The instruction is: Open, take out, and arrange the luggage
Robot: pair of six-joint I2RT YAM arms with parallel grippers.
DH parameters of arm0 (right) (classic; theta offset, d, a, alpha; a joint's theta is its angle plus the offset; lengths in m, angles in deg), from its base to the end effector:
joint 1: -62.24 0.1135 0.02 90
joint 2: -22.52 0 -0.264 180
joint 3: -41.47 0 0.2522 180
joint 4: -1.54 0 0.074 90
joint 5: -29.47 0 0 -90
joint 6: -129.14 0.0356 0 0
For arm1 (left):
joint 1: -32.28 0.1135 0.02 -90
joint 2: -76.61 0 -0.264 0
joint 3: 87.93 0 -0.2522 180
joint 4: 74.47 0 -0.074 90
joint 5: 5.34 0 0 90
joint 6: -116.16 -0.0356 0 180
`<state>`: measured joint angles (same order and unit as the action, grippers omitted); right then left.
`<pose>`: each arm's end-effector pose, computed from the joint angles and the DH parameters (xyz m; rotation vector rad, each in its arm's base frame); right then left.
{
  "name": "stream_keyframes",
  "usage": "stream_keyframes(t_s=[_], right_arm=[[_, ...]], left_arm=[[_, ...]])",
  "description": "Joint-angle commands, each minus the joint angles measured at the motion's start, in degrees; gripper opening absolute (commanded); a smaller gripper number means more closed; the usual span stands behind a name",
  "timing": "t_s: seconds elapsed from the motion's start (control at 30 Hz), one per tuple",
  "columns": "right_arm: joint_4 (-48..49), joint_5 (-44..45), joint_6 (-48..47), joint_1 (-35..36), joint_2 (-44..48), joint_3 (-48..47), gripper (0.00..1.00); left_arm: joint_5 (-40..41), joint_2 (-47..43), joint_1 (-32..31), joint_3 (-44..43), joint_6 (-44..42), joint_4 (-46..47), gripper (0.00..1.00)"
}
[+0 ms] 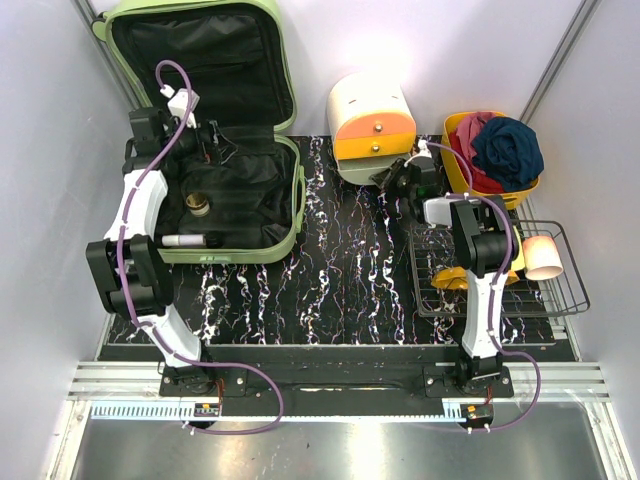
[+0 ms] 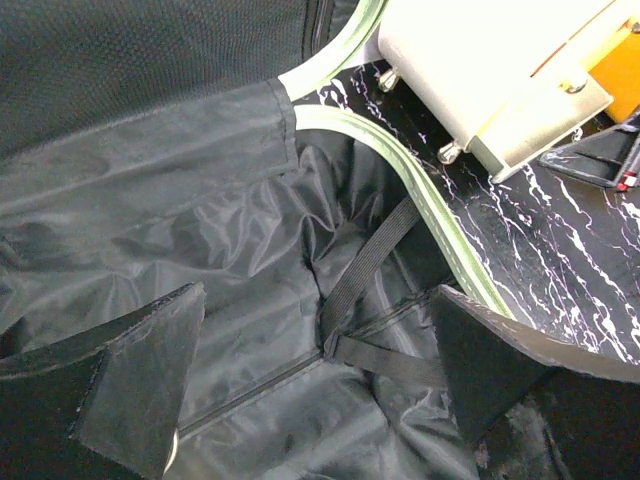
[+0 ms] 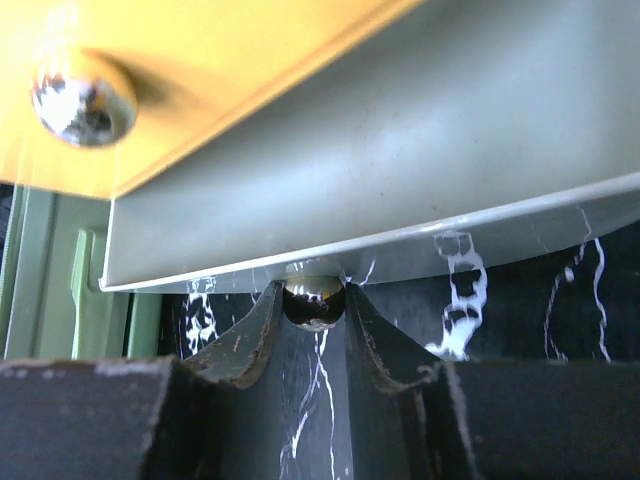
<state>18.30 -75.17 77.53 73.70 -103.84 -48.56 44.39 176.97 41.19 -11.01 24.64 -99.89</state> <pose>0.4705 0.1046 0.1404 0.2867 1.9689 0.8202 0.4113 0.0412 0.3461 0.3322 1.8799 -0.5649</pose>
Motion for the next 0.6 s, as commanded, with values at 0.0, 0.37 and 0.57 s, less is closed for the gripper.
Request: stream_keyframes(t_s=[0.0,0.37,0.57], right_arm=[[2.1,-1.0,0.5,0.6,7.2,5.2,0.0],[1.4,-3.6,-2.8,0.8,13.5,14.4,0.07],[-0.5,-2.1,-4.5,1.0,16.9,15.5,0.57]], left_arm=[[-0.1,-2.9,1.2,1.3,-2.3,-1.0,0.99],[1.8,-3.9,3.5,3.3,-7.3,-7.5,0.99],[7.2,-2.3,3.7,0.9,-10.2,-13.4,0.99]])
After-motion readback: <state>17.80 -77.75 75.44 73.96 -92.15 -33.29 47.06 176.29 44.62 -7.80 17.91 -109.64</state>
